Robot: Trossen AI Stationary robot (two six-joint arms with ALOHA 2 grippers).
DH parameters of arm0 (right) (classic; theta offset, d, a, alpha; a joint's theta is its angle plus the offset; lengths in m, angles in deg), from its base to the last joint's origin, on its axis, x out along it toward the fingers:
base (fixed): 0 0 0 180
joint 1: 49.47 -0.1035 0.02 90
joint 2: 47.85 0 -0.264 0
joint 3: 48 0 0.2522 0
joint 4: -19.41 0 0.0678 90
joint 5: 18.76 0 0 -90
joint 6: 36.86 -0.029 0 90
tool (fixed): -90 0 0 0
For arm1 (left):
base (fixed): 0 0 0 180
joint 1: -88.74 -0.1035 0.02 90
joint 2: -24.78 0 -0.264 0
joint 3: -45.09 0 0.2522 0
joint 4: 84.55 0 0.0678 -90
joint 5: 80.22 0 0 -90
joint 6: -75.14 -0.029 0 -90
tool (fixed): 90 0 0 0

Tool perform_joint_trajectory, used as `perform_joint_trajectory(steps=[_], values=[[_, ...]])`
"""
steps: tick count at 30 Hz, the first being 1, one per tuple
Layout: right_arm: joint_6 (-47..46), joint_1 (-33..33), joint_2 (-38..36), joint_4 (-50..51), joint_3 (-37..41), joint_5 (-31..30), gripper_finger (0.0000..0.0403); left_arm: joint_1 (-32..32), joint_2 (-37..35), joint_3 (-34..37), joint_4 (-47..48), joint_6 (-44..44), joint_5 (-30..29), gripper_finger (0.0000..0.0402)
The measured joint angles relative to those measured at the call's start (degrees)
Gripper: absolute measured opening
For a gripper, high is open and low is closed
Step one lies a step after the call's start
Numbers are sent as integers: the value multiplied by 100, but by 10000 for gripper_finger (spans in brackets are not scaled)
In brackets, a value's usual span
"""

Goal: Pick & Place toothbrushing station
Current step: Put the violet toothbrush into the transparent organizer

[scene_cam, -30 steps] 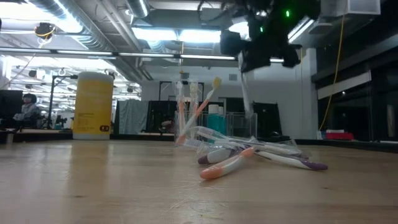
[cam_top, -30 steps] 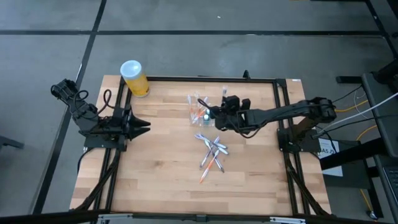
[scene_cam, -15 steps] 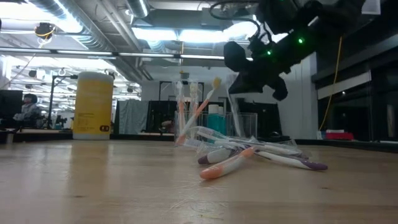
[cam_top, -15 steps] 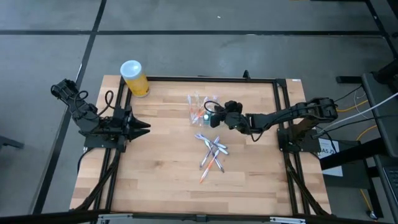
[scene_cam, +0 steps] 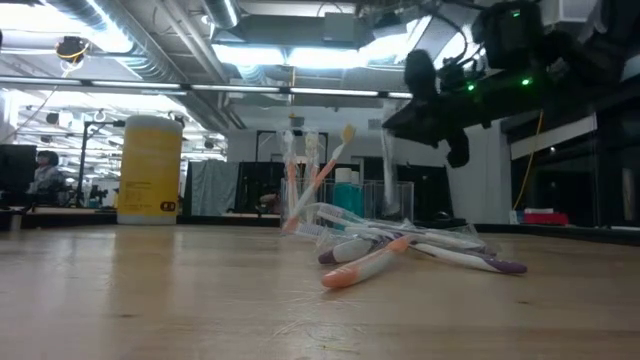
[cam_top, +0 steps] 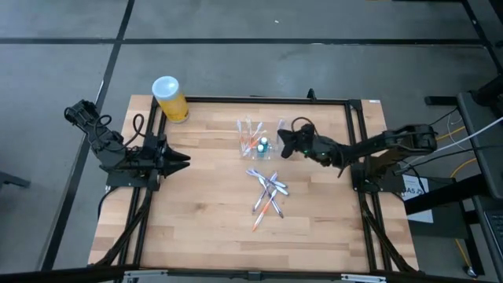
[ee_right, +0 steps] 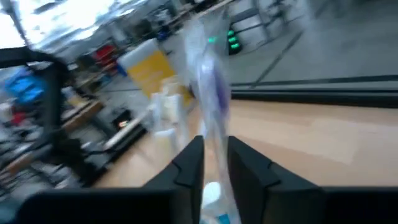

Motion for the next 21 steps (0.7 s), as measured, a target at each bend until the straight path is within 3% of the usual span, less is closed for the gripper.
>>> perform_joint_trajectory(steps=[7,14,17,21], values=[[23,329,-206,135,164,1326,117,0,130,0,-5,104,-252,102],[287,344,-550,404,166,1645,121,0,277,1,-10,367,-332,102],[58,337,-1002,1254,166,2576,118,0,330,0,-18,406,-408,102],[-915,169,-1502,2845,158,4141,111,0,393,0,27,412,-462,102]])
